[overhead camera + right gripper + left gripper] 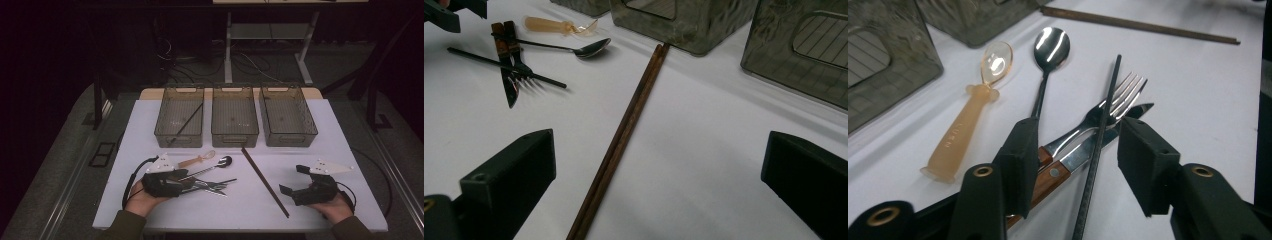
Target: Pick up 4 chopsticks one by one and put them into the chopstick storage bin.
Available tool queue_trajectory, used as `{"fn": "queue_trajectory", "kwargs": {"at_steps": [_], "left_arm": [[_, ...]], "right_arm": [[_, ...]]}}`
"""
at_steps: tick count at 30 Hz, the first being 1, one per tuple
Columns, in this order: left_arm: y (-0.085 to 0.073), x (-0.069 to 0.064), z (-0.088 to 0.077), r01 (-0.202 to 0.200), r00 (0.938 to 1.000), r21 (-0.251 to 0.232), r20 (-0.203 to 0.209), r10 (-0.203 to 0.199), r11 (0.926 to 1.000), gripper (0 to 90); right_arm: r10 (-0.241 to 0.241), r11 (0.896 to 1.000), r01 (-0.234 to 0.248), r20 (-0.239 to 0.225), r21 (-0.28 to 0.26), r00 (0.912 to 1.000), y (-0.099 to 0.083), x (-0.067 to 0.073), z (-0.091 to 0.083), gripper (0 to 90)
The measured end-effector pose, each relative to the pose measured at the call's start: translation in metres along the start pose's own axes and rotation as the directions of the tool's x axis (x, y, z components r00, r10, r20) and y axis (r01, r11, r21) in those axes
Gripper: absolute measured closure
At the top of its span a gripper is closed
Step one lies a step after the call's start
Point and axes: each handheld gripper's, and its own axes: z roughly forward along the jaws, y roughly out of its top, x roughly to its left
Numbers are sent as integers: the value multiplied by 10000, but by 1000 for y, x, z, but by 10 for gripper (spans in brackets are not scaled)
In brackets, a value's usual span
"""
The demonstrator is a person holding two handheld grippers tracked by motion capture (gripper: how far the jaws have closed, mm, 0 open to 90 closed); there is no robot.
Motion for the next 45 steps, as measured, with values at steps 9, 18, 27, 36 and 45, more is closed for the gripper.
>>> {"fn": "queue_trajectory", "kwargs": {"at_steps": [9, 18, 27, 36, 45], "left_arm": [[-4, 0, 8, -74, 9987, 346, 497, 57, 9994, 674], [-6, 0, 18, -501, 9972, 944, 600, 445, 9943, 766], [-7, 0, 26, -691, 9952, 1369, 787, 587, 9882, 787], [-9, -1, 31, -961, 9933, 1781, 807, 828, 9793, 814], [-9, -2, 30, -1121, 9917, 1902, 834, 977, 9753, 854]], "right_arm": [[1, 10000, -1, -17, 45, 10000, 0, 0, 1, 8], [6, 10000, -6, -4, 43, 10000, 0, 0, 1, 8], [-13, 10000, 13, -30, 40, 10000, 0, 0, 1, 8], [-30, 10000, 30, -33, 37, 10000, 0, 1, 1, 8], [41, 10000, -40, -74, 65, 10000, -1, 3, 8, 8]]}}
